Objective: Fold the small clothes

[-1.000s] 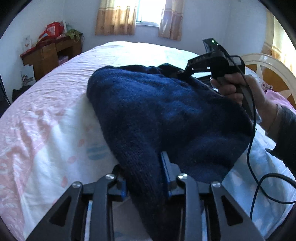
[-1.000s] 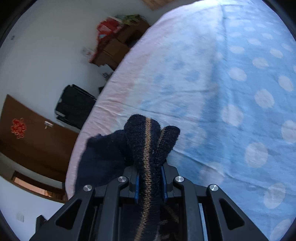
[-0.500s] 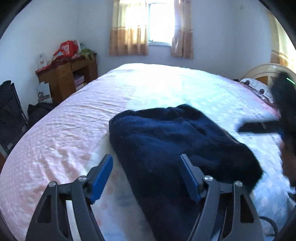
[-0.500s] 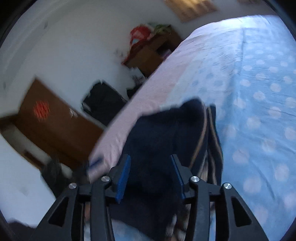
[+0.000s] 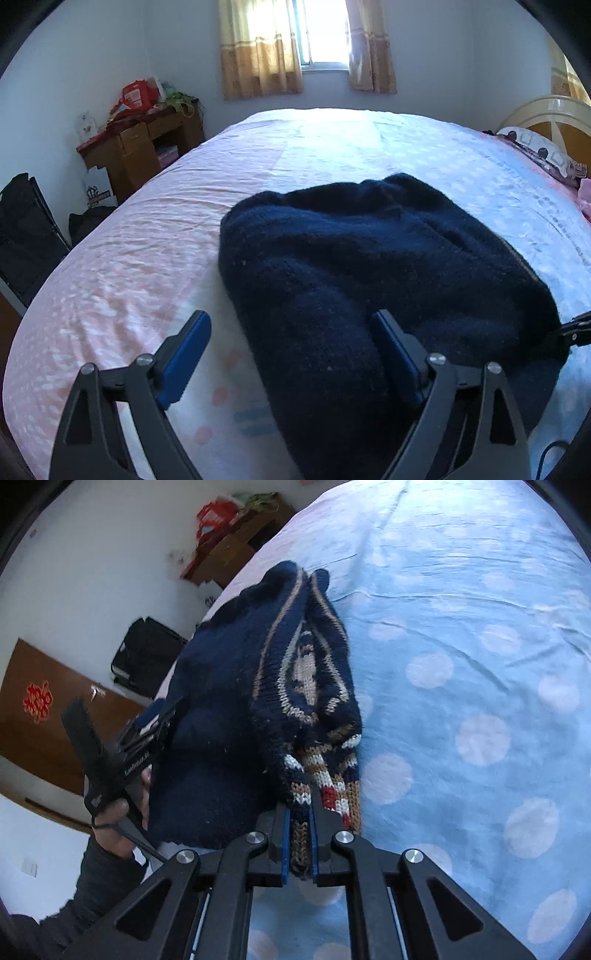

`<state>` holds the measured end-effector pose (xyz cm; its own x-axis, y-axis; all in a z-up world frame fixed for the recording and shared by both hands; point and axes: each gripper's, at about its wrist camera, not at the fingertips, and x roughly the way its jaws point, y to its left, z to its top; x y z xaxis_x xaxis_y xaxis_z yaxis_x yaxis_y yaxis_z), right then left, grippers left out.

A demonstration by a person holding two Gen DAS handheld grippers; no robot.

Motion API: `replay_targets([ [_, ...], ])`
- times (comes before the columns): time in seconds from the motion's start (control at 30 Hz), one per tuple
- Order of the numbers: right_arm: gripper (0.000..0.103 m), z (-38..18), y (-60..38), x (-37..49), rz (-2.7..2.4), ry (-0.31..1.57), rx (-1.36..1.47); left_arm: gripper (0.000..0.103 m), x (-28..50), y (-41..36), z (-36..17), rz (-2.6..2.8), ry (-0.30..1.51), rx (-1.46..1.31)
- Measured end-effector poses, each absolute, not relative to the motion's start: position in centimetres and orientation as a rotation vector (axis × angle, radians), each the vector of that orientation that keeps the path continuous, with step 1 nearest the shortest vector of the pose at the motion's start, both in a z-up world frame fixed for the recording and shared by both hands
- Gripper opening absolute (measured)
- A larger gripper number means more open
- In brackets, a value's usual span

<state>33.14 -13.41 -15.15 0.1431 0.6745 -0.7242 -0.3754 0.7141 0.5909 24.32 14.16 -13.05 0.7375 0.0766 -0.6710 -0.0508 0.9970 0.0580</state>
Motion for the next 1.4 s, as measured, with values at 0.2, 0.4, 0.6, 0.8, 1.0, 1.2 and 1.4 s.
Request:
replay_targets([
  [0.2,0.012,-13.9,-13.8,31.0,0.736,1.112,0.298,0.095,21.9,13.9,-11.6,0.11,0.709,0.07],
  [0.4,0.05,-9.5,-14.7,26.8,0.603,0.955,0.217,0.096,18.0,13.9,-8.2,0.089,0.627,0.033],
  [0.6,0.051,-4.9,-14.1,21.8,0.522,0.788,0.075,0.099,14.9,13.1,-5.4,0.044,0.561,0.006],
  [0.8,0.063,-1.1,-13.5,18.1,0.492,0.657,0.023,0.101,13.1,12.2,-3.9,0.012,0.511,0.02],
  [1.0,0.064,0.2,-13.2,16.8,0.48,0.62,0.019,0.101,12.6,11.5,-3.7,-0.003,0.498,0.024],
  [1.2,0.064,0.5,-13.0,16.0,0.464,0.611,0.012,0.101,12.2,11.4,-3.7,-0.007,0.489,0.015],
  [1.4,0.064,0.4,-12.6,15.3,0.467,0.6,-0.007,0.101,12.1,11.5,-3.8,-0.003,0.485,0.008],
])
